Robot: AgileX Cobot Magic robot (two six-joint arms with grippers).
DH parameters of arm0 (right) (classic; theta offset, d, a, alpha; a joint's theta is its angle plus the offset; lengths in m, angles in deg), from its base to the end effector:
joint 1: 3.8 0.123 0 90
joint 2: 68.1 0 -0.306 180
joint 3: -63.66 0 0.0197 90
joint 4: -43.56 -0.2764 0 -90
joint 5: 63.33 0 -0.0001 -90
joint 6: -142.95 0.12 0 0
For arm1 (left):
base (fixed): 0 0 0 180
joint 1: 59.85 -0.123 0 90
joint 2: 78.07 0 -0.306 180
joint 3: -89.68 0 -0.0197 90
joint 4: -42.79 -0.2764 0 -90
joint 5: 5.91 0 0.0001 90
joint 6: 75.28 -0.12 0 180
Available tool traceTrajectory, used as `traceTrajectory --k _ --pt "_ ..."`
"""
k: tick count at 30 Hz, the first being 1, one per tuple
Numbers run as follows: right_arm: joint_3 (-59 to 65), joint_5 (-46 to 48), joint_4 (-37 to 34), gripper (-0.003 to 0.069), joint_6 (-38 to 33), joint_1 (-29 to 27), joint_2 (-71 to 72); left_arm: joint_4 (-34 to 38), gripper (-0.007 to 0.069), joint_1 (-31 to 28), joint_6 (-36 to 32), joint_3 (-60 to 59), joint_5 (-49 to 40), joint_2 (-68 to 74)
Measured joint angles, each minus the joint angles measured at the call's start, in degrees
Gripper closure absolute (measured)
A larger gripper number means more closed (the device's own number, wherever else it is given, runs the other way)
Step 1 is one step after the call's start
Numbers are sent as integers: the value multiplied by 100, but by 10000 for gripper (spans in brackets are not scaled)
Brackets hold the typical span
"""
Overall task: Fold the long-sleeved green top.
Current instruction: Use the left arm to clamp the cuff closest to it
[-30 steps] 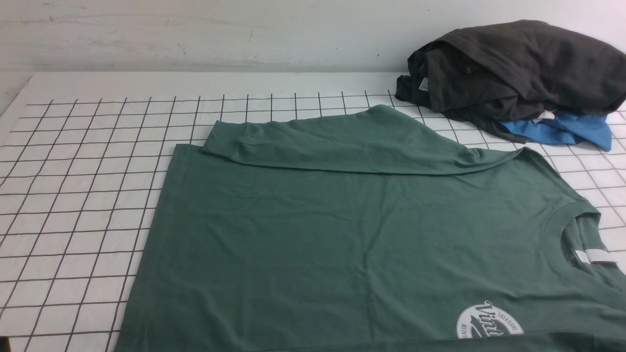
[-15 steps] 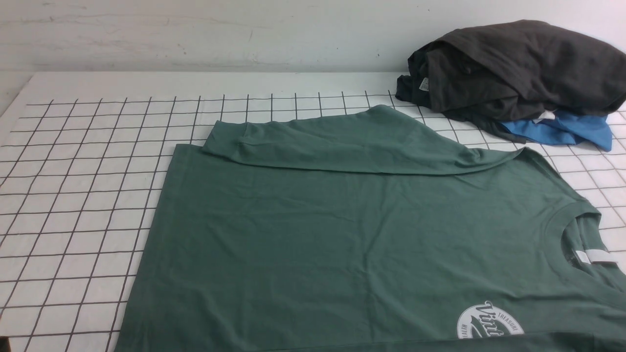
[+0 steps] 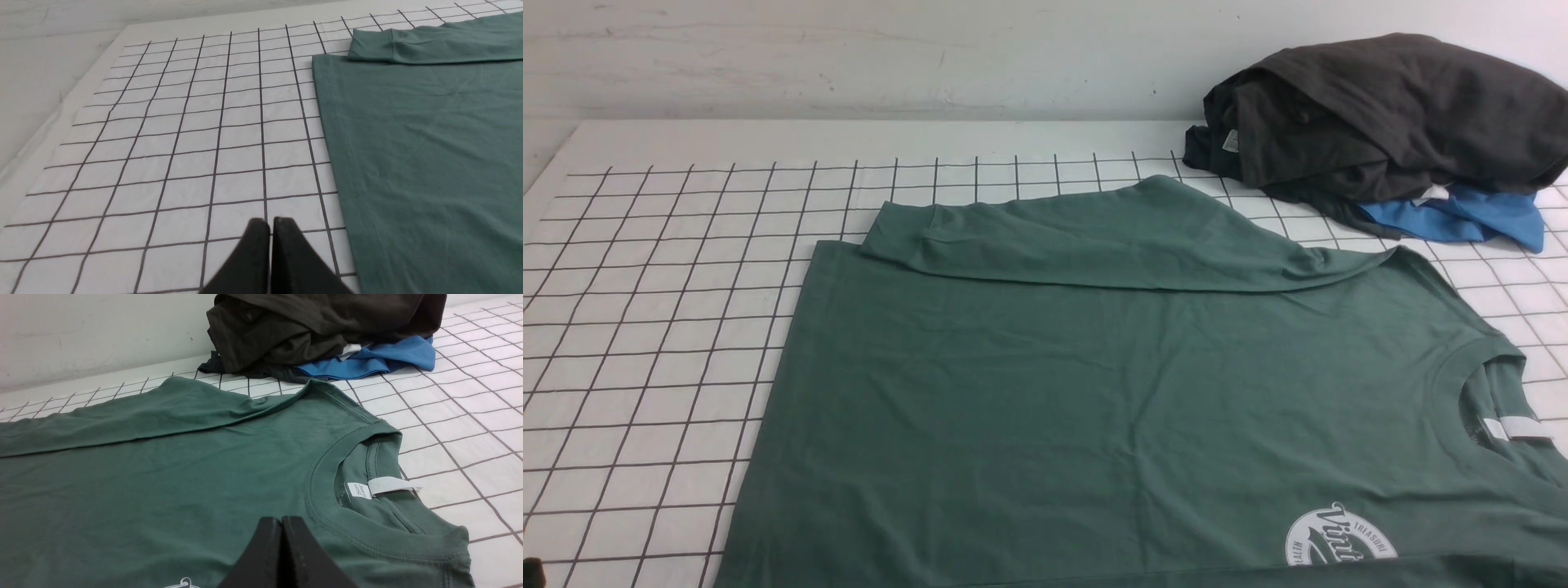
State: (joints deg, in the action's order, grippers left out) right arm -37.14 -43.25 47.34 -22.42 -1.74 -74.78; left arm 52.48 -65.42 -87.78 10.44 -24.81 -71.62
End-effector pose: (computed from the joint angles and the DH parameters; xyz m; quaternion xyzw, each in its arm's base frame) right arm 0.0857 0.0004 0.1651 0.0696 0.7952 0.0599 0.5994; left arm 0.0864 0.0018 0.1680 0.0012 0.7897 0.0261 0.6129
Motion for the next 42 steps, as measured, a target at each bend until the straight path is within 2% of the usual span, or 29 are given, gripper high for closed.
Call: traceTrajectory --k 8,12,16,19,20,21,25,28,30,32,34,38,39,42 --pt "0 6 -348 673 0 0 0 -304 629 0 -299 0 86 0" --pt "0 11 -653 673 3 0 0 -68 629 0 -67 -6 293 0" --pt "0 23 -1337 673 200 0 0 1358 629 0 1115 -10 486 0" --pt "0 64 -2766 673 755 0 0 3115 629 0 2358 -10 576 0" --pt "0 71 -2956 673 818 0 0 3214 629 0 2468 -10 585 0" --pt "6 129 -3735 673 1016 0 0 4039 629 0 2796 -11 603 0" --pt "-6 83 -4610 673 1093 0 0 4711 629 0 2975 -11 687 0" --pt "-6 40 -4672 673 975 0 0 4824 629 0 2969 -11 692 0" --pt "-6 41 -4672 673 885 0 0 4844 629 0 2911 -11 692 0" --pt "-6 34 -4672 673 535 0 0 4850 629 0 2472 -2 631 0" --pt "-11 28 -4667 673 236 0 0 4844 629 0 1870 106 431 0" --pt "-587 55 -4256 673 -1390 0 -31 4559 629 0 -464 1093 -630 30" --pt "-771 50 -4142 673 -1618 0 -110 4423 629 0 -791 1365 -921 142" --pt "-1475 92 -3627 673 -2183 0 -783 3864 629 0 -1028 2048 -1767 847"
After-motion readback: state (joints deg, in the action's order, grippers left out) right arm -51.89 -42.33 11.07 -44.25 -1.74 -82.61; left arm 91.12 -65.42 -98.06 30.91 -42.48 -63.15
